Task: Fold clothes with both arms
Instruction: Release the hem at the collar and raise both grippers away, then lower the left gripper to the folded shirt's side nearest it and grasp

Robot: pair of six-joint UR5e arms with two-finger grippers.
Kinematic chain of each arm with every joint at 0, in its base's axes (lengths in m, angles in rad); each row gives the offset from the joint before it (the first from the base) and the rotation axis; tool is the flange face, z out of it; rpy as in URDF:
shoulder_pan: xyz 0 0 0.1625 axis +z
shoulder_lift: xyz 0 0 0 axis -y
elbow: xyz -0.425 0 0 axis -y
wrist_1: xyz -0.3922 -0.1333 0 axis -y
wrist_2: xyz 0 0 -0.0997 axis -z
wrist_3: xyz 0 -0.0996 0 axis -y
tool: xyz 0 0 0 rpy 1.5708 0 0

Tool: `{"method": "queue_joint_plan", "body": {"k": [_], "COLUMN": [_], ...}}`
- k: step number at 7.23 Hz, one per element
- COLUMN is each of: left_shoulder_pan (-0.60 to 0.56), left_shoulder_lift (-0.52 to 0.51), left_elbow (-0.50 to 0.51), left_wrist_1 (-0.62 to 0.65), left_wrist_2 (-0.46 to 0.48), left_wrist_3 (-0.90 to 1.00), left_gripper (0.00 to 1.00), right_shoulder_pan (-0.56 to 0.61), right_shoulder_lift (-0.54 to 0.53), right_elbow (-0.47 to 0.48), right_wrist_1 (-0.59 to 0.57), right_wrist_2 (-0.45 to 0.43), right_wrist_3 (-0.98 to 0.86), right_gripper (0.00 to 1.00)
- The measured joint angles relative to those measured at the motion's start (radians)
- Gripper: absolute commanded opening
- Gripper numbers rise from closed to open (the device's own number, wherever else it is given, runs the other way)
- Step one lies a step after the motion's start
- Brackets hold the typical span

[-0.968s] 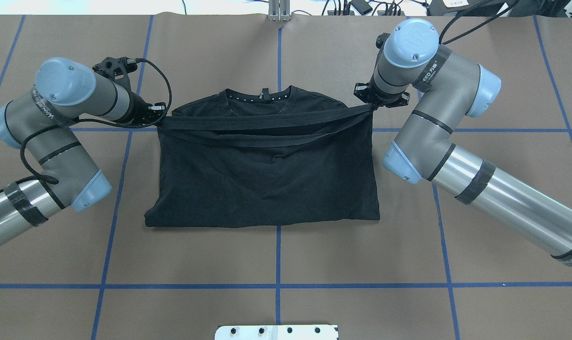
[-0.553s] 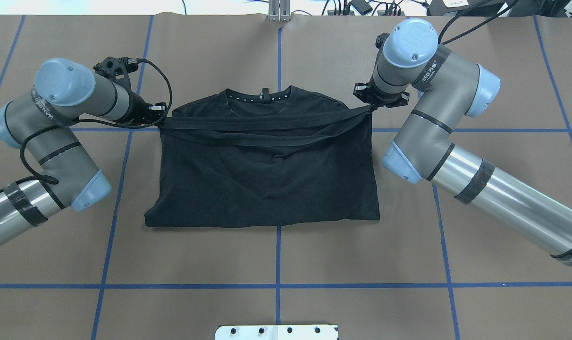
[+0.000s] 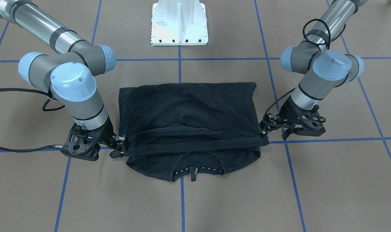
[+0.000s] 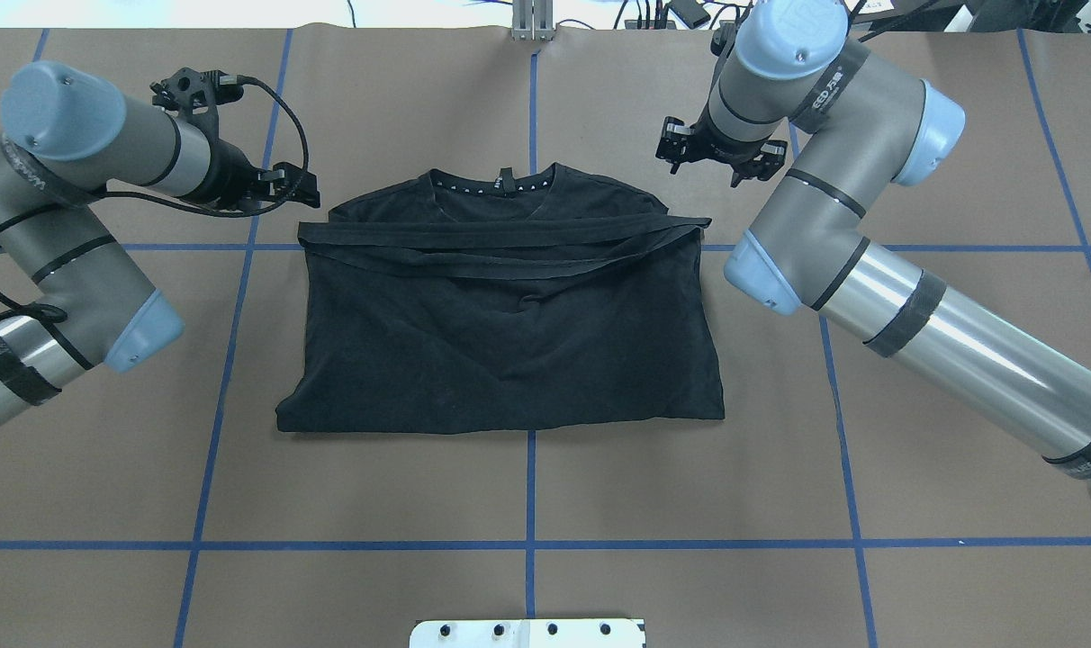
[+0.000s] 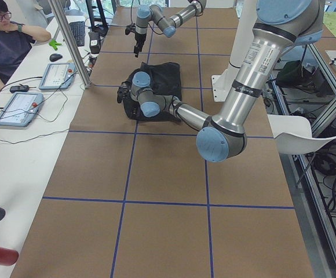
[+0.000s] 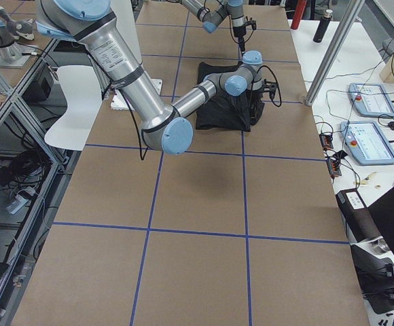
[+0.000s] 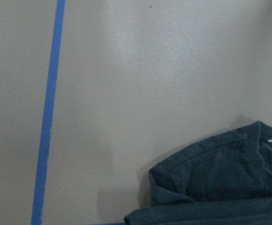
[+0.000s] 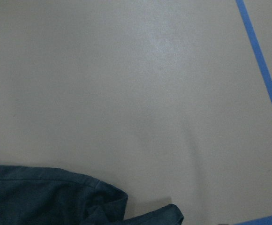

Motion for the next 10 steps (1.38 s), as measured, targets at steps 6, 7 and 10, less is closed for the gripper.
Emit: {"method": "queue_joint_plan", "body": {"k": [6,7,10], "left_shoulder_pan": [0.182,0.248,0.377], "left_shoulder_lift": [0.328,0.374,0.386], "left_elbow": [-0.300,-0.299,-0.266], "left_wrist_1": [-0.126,-0.212,-0.288], "left_wrist_2": [-0.040,-0.009,0.083], "left_wrist_3": [-0.095,-0.148,-0.249], "left_gripper": [1.00,1.00,0.81], "right_shoulder_pan": [0.041,0.042,0.042], "right_shoulder_lift": [-0.166,-0.172,-0.174], "right_elbow": [0.167,0.174,0.177], "right_wrist_1": [0.001,0.001,0.003], "right_wrist_2": [0.088,0.089,0.088], "right_wrist_3": [-0.179,-0.182,-0.184], "right_gripper": [0.99,0.99,0.99]}}
